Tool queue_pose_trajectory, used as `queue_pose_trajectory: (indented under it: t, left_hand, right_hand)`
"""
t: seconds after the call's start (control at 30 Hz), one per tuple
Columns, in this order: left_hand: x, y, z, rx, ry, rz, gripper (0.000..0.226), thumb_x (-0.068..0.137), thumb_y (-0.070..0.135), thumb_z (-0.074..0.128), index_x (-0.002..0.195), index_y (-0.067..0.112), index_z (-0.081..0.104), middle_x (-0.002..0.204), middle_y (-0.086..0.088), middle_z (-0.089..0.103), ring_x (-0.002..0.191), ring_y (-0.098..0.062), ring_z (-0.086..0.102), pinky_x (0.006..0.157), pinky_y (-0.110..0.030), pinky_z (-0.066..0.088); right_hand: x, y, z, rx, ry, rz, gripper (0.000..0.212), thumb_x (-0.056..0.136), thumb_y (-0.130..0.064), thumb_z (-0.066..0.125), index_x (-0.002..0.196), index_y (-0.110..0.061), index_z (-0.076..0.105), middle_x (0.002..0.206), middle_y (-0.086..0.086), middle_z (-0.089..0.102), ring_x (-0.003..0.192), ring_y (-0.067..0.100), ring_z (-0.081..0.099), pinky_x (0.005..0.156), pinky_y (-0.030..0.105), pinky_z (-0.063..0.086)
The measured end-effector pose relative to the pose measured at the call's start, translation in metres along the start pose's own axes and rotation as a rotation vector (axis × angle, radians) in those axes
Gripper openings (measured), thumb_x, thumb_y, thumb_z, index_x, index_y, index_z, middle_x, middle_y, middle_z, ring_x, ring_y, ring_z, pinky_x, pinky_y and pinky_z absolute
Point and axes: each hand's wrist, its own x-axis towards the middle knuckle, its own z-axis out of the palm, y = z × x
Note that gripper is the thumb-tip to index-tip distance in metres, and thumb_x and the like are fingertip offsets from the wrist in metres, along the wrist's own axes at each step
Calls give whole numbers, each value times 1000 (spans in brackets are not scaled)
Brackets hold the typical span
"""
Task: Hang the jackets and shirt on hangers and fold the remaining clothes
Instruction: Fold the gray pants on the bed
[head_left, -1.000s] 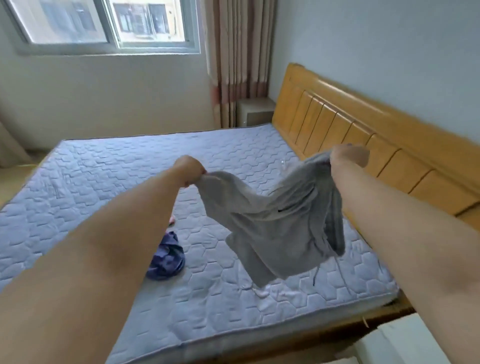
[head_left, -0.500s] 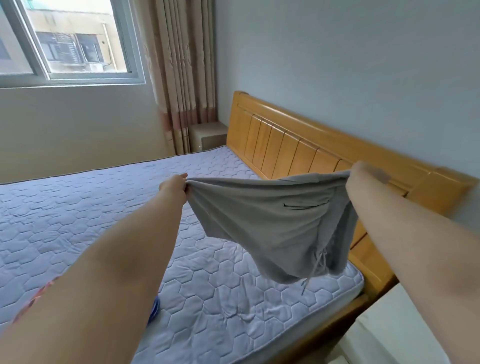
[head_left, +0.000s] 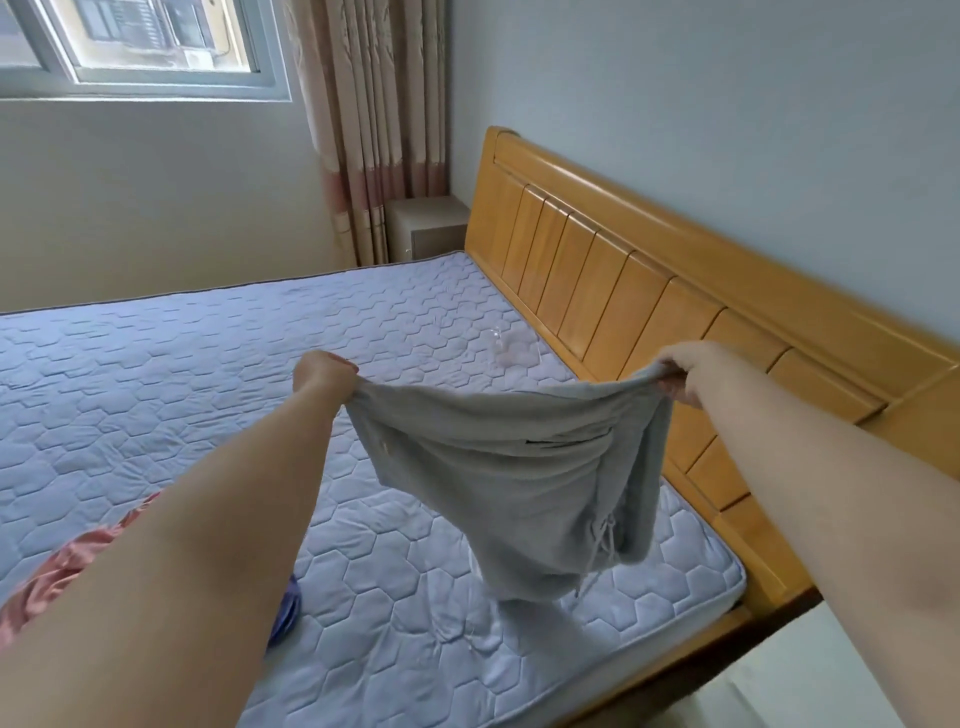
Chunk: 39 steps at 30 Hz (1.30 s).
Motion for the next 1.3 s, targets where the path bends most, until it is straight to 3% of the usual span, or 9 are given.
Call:
queue_pose_trajectory:
  t: [0.07, 0.17, 0.5, 0.63, 0.77, 0.87, 0.97, 1.17, 1.3]
  left_hand:
    - [12, 0, 8, 68, 55, -45, 19, 89, 1, 50, 86, 5, 68, 93, -11, 66, 85, -28, 60, 75, -32, 50]
    - [11, -2, 21, 214, 106, -69, 16, 90, 1, 50, 97, -4, 64, 103, -19, 64, 100, -36, 61, 78, -35, 48]
    - [34, 26, 40, 299, 41, -118, 45, 92, 13, 54, 135, 4, 47, 140, -19, 41, 125, -35, 45, 102, -38, 40]
    - [-4, 65, 77, 432, -359, 353, 62, 87, 35, 67, 142, 21, 41, 146, -7, 37, 133, -27, 37, 110, -43, 31]
    - [-70, 109, 115, 125, -573, 628, 58, 77, 30, 78, 128, 20, 51, 109, 7, 55, 98, -10, 52, 81, -22, 43]
    - [-77, 124, 118, 38, -493, 690, 16, 82, 19, 72, 86, 17, 56, 76, 7, 51, 72, -11, 47, 57, -18, 34]
    - [-75, 126, 115, -84, -522, 655, 30, 88, 11, 63, 64, 16, 47, 64, 4, 43, 62, -10, 41, 55, -20, 33]
    - [-91, 136, 109, -242, -645, 637, 10, 94, 11, 57, 87, 9, 65, 80, 1, 61, 77, -11, 57, 72, -20, 49]
    - [-97, 133, 101, -282, -586, 550, 12, 94, 9, 55, 98, 8, 66, 84, 2, 63, 81, -12, 58, 71, -18, 48]
  right_hand:
    - [-7, -9, 17, -140, -64, 27, 13, 90, -9, 60, 78, -5, 56, 107, 13, 55, 76, 18, 54, 60, 25, 50]
    - [-1, -15, 37, -317, -35, -87, 40, 86, -14, 68, 119, 4, 57, 131, 16, 53, 116, 28, 54, 93, 34, 44]
    - [10, -55, 58, -406, 58, -262, 42, 84, -20, 71, 115, 4, 59, 119, 14, 61, 109, 26, 59, 87, 33, 50]
    - [2, -64, 67, -48, -46, -239, 29, 76, -10, 78, 98, 0, 63, 106, 16, 65, 87, 24, 62, 71, 38, 58]
    - [-18, -71, 85, 67, -177, -252, 19, 76, -5, 78, 77, -3, 59, 82, 12, 64, 69, 19, 63, 38, 23, 50]
    - [-27, -74, 84, 63, -225, -326, 20, 78, -7, 76, 73, -3, 57, 79, 11, 63, 68, 18, 63, 44, 25, 54]
    - [-24, -65, 67, -55, -250, -514, 20, 84, -17, 72, 82, 1, 62, 84, 10, 62, 80, 19, 60, 66, 30, 55]
    - [-14, -16, 22, -36, -812, -408, 34, 96, -29, 54, 127, -14, 56, 119, -4, 62, 114, 11, 54, 92, 24, 40]
    - [-9, 7, 16, -131, -625, -406, 24, 95, -15, 55, 116, -6, 64, 114, 4, 67, 116, 23, 57, 102, 36, 41]
